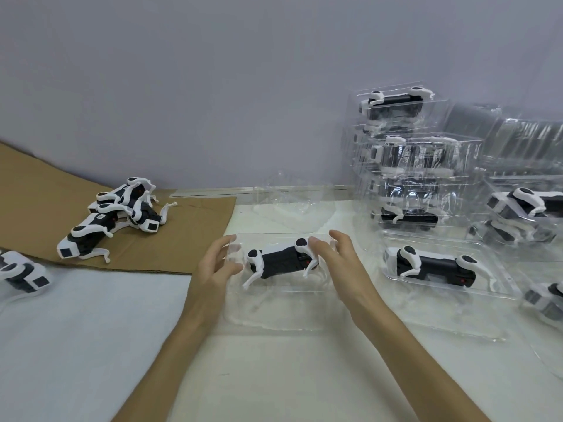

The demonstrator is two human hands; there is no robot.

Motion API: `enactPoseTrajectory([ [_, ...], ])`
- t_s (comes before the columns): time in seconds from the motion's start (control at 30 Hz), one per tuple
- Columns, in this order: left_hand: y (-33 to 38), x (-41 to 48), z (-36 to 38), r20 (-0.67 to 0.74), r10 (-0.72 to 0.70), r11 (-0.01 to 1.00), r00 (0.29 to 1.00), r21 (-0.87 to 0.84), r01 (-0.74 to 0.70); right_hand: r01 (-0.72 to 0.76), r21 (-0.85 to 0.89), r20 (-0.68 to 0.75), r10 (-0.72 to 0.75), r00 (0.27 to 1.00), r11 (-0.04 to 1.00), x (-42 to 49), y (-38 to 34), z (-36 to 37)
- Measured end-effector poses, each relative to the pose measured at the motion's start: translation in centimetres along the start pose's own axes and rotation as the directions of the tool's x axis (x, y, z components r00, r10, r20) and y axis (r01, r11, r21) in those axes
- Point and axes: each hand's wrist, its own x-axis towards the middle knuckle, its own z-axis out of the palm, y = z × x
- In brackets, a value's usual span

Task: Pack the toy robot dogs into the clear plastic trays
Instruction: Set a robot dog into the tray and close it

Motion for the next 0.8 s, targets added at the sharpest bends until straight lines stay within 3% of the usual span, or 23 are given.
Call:
enactPoseTrajectory([
  [0.17,0.2,-0.6,0.1,-0.078,0.199,0.979,0.977,0.061,-0.194,-0.081,0.046,0.014,0.081,0.997,0.996,0.3,0.0,-0.3],
  [0.3,0.3,-0.9,0.3,-0.160,0.405,0.908,0.900,0.184,-0.375,-0.037,0.142,0.080,0.026,0.996,0.989,0.2,-0.3,-0.4],
  [0.37,0.4,-0.7,0.2,-0.197,0.439,0.892,0.877,0.211,-0.399,0.008,0.166,0.110,-0.027,0.994,0.986,0.1,-0.3,-0.5],
  [0.43,0.5,-0.5,0.2,-0.167,0.316,0.947,0.934,0.115,-0.299,0.069,0.151,0.124,-0.088,0.988,0.986,0.0,-0.2,-0.6],
  [0.5,1.2,-0.4,0.3,-0.021,0.028,0.986,0.999,-0.163,-0.031,0.129,0.128,0.120,-0.144,0.982,0.983,-0.3,-0.3,-0.4],
  [0.57,1.8,-0.4,0.1,0.147,-0.127,0.924,0.981,-0.342,0.170,0.195,0.095,0.100,-0.205,0.974,0.976,-0.5,-0.3,-0.2],
  [0.63,1.9,-0.3,-0.2,0.181,-0.124,0.924,0.976,-0.336,0.180,0.247,0.085,0.083,-0.254,0.964,0.965,-0.5,-0.4,-0.2],
  [0.8,1.5,0.1,-0.5,0.103,-0.131,0.916,0.986,-0.368,0.161,0.315,0.092,0.040,-0.320,0.947,0.945,-0.5,-0.5,-0.1],
])
